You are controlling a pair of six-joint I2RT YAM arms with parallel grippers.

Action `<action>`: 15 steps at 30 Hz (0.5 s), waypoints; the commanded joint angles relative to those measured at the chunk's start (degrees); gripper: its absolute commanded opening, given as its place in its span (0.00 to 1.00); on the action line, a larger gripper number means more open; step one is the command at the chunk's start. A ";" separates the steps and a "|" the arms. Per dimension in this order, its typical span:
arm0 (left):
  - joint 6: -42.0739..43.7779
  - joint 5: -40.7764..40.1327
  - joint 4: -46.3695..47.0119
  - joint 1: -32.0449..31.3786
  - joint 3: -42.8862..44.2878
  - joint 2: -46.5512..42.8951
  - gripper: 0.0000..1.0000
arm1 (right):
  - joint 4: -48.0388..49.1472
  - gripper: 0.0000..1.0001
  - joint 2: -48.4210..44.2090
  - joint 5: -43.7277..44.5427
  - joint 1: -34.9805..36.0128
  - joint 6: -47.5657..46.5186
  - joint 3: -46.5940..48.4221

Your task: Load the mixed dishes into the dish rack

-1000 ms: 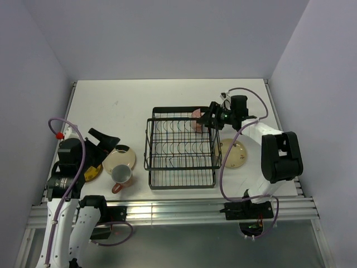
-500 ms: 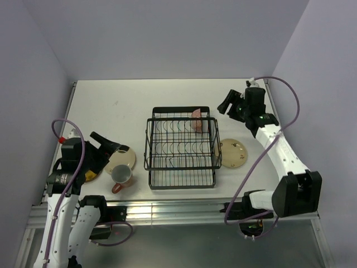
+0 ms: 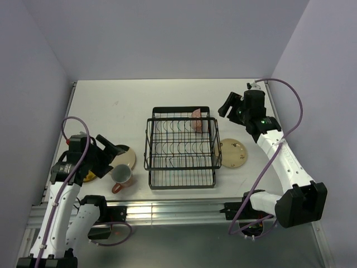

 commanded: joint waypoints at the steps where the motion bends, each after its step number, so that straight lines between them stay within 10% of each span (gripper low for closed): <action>1: 0.32 1.19 -0.39 -2.85 1.37 2.09 0.94 | -0.08 0.77 -0.42 0.90 0.61 -0.17 2.40; 15: -10.58 -9.28 -0.56 -16.49 1.18 8.78 0.97 | -1.48 0.76 -5.77 3.87 0.61 -3.51 1.26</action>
